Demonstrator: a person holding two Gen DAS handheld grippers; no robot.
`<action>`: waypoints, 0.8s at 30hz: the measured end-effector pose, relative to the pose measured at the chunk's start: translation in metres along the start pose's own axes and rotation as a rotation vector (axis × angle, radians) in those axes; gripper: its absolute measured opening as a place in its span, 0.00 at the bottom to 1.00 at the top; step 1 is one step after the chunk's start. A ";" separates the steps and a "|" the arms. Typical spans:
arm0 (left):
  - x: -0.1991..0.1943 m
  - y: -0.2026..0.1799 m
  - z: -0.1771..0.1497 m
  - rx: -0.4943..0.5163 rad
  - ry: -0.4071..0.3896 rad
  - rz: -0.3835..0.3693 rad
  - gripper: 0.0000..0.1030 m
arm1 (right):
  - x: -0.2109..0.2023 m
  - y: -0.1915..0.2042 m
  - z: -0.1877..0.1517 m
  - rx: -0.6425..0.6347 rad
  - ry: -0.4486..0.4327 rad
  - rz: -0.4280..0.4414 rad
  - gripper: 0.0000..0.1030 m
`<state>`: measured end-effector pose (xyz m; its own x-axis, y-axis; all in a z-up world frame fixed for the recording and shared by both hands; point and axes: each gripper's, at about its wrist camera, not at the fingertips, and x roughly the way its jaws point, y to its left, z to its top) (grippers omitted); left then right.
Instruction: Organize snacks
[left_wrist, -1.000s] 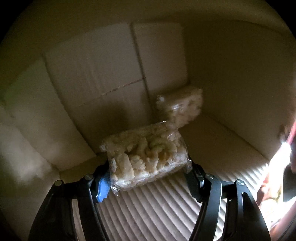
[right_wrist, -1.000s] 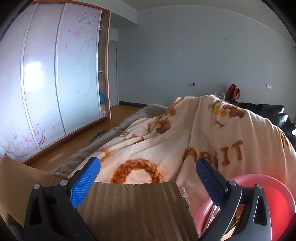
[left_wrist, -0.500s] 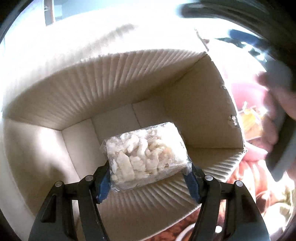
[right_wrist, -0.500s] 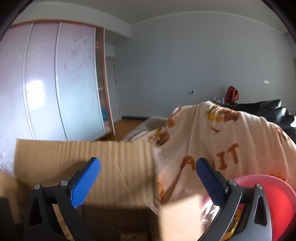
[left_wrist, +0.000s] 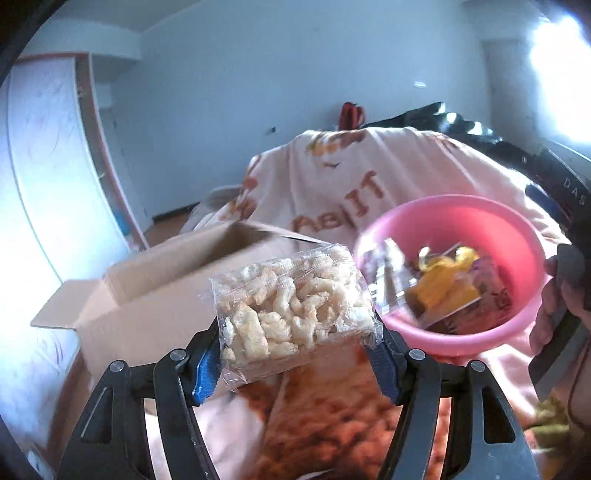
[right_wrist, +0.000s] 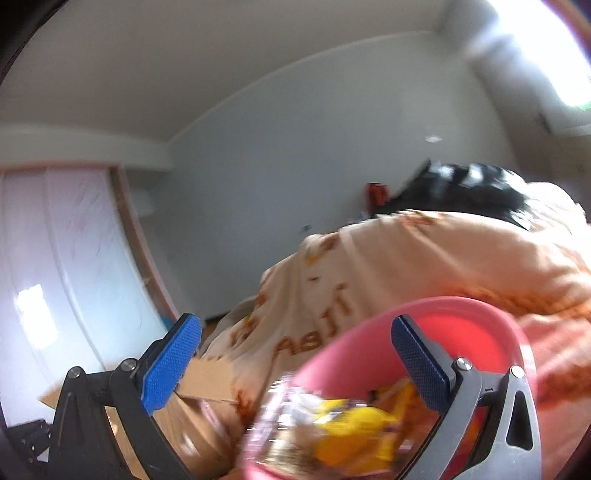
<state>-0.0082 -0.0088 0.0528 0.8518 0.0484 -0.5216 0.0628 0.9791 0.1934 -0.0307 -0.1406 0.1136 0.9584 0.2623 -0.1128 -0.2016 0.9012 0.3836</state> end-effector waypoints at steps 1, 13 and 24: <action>0.001 -0.011 0.005 0.015 -0.001 -0.015 0.64 | -0.003 -0.013 0.002 0.040 -0.006 -0.021 0.99; 0.008 -0.081 0.064 0.109 0.068 -0.311 0.65 | -0.033 -0.086 0.024 0.229 -0.118 -0.148 0.99; 0.046 -0.048 0.043 -0.159 0.043 -0.470 1.00 | -0.020 -0.083 0.004 0.141 -0.012 -0.144 0.99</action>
<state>0.0499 -0.0625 0.0553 0.7282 -0.4003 -0.5563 0.3518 0.9149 -0.1977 -0.0325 -0.2217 0.0880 0.9778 0.1293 -0.1651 -0.0328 0.8718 0.4887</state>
